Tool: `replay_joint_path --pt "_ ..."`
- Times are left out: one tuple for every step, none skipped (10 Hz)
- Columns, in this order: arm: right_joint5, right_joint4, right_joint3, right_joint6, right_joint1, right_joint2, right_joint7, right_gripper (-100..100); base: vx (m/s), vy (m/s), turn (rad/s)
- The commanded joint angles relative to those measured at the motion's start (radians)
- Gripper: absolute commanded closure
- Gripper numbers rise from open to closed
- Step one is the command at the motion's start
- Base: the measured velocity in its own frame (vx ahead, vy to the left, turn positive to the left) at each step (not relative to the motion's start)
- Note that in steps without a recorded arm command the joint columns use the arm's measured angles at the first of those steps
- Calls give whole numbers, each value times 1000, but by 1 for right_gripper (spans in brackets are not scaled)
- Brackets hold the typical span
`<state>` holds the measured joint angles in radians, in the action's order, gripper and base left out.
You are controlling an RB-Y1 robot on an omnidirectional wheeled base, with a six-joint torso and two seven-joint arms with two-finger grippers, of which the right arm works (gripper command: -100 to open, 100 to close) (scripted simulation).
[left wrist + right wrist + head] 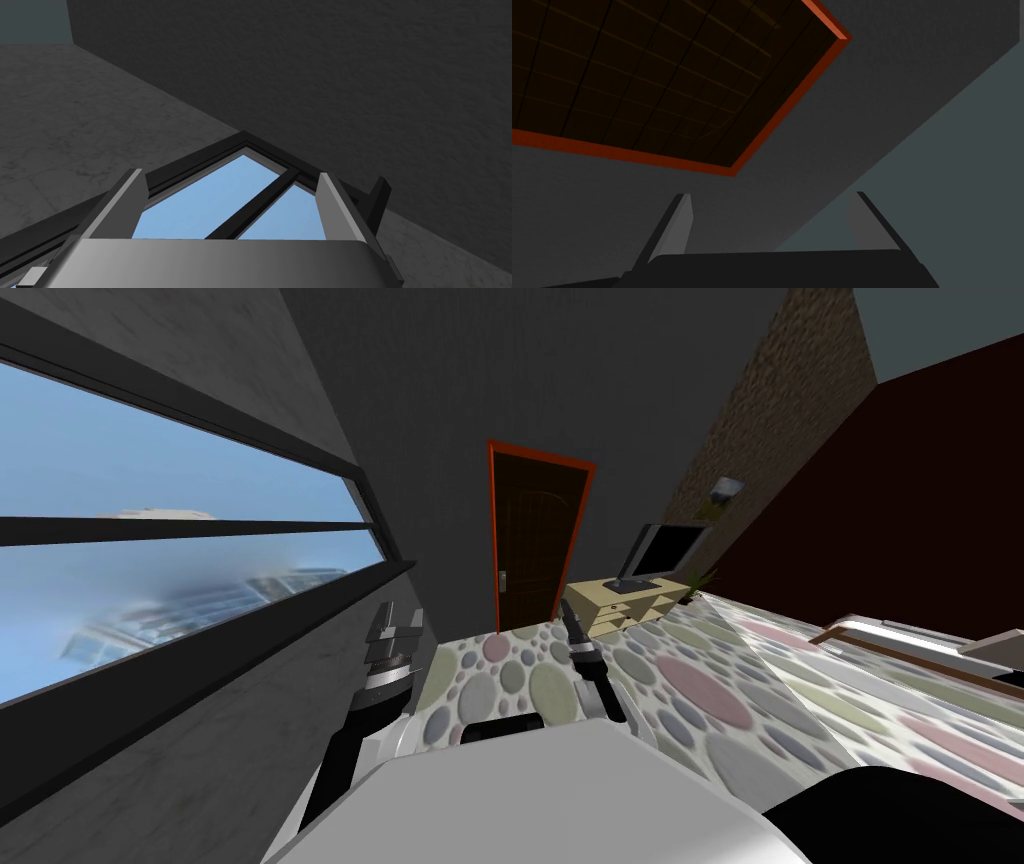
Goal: Pull the door open
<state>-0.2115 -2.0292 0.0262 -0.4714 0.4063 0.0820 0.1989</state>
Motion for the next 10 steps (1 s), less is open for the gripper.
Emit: replay_joint_path --pt "-29 22 -1 -2 -6 4 19 -100 148 53 -36" --pt "-58 45 -3 -2 -17 6 35 -100 138 71 -61" --pt "-73 57 -3 -2 -22 8 44 -100 132 93 -46" --pt "-102 81 -5 -1 -34 9 61 -100 157 83 -61" --pt "-118 94 -5 -1 -40 10 70 -100 154 70 -46" --pt "-133 106 -6 -1 -45 11 79 -100 126 55 -34" --pt "-164 131 -7 0 -57 12 97 -100 116 73 -55" --pt "-179 144 -8 0 -63 13 106 -100 119 75 -49" --pt "-195 157 -9 0 -69 13 115 -100 97 53 -37" --pt "-226 183 -10 1 -81 13 133 -100 138 74 -63"
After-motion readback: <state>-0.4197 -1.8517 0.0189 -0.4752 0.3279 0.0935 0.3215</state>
